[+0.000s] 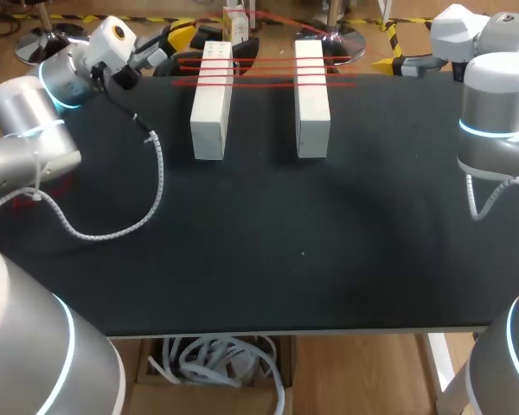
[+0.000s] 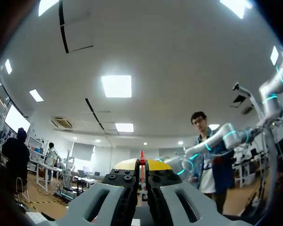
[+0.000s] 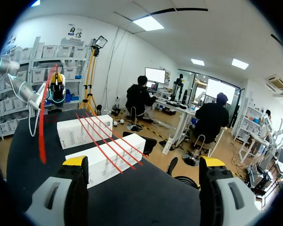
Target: Grab the tape and strap the tape.
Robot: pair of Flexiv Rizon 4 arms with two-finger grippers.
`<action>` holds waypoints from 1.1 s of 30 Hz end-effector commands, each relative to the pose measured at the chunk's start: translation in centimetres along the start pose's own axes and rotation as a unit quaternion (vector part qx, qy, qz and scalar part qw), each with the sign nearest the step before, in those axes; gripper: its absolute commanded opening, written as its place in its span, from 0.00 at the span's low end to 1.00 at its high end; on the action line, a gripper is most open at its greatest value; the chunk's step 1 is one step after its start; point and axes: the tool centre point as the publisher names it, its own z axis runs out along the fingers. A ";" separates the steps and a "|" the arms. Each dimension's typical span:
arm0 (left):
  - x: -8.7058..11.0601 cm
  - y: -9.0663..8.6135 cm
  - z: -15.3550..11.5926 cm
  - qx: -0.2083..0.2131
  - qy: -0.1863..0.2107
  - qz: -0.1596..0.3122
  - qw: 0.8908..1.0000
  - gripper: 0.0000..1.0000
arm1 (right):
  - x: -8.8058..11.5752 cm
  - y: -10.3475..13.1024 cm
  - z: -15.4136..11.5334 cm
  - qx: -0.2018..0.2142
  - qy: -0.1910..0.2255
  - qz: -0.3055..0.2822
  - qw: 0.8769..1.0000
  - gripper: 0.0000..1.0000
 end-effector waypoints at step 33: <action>1.0 -1.7 2.1 -0.007 -0.014 0.010 1.000 0.00 | 0.0 0.0 0.0 0.001 0.001 0.000 1.000 1.00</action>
